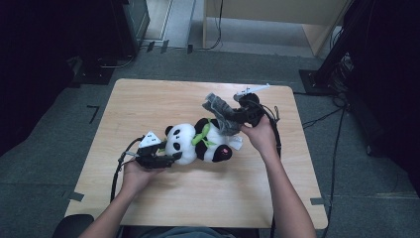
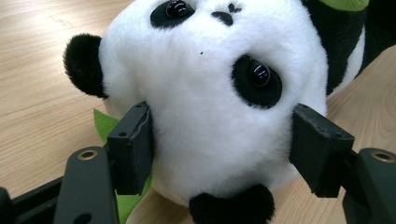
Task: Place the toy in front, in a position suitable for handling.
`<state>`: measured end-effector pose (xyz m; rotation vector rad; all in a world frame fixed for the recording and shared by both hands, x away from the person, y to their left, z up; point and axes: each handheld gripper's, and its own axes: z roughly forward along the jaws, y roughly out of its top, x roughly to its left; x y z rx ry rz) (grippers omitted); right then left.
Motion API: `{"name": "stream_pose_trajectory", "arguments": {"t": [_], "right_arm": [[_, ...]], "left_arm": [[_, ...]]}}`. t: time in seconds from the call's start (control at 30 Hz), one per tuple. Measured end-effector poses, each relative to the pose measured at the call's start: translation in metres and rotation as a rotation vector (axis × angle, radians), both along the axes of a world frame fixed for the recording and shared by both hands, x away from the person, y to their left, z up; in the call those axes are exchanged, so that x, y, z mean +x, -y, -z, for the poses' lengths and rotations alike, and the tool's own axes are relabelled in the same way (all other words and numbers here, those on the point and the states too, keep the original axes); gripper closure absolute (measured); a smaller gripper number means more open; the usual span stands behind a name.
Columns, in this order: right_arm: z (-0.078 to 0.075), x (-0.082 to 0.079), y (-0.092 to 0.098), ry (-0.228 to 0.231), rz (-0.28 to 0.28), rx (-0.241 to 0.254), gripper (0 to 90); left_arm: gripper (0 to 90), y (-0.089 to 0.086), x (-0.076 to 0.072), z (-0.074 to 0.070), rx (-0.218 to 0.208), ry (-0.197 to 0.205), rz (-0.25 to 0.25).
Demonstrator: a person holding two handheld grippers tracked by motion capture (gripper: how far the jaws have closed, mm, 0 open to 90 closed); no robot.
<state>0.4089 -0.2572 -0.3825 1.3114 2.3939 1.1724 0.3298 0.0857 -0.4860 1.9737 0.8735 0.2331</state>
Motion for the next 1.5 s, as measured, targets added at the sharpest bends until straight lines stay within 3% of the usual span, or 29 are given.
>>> {"name": "stream_pose_trajectory", "arguments": {"t": [0.2,0.33,0.4,0.5,0.63,0.8,1.0,1.17,1.3,1.5], "right_arm": [[0.002,-0.003,0.008,0.010,0.028,0.005,73.4],[0.008,-0.005,0.018,0.001,0.058,0.047,74.1],[0.010,-0.005,0.020,-0.014,0.062,0.036,74.2],[0.013,-0.009,0.026,0.004,0.081,0.031,74.8],[0.017,-0.011,0.038,-0.020,0.132,-0.006,75.8],[0.003,-0.018,0.049,0.005,0.158,0.047,75.9],[-0.018,-0.026,0.030,0.061,0.108,0.076,75.8],[-0.024,-0.027,0.005,0.068,0.054,0.092,75.4],[-0.020,-0.024,-0.008,0.051,0.002,0.137,75.1],[-0.002,-0.015,-0.016,-0.008,-0.001,0.085,75.9]], "left_arm": [[30.2,0.000,0.001,0.000,-0.003,-0.006,0.001],[30.2,-0.001,0.001,0.000,-0.005,-0.009,0.001],[30.2,-0.001,0.001,0.000,-0.007,-0.009,0.004],[30.0,-0.002,0.002,0.000,-0.004,-0.009,0.010],[28.8,-0.001,0.001,0.000,0.008,-0.001,0.016],[28.1,-0.001,0.001,0.000,0.009,0.000,0.015],[27.7,0.000,0.000,0.000,0.013,0.001,0.008],[27.6,0.000,-0.001,0.000,0.012,0.009,0.004],[27.7,0.000,-0.001,0.001,0.012,0.012,0.006],[28.5,0.000,-0.001,0.000,0.028,0.013,0.005]]}}
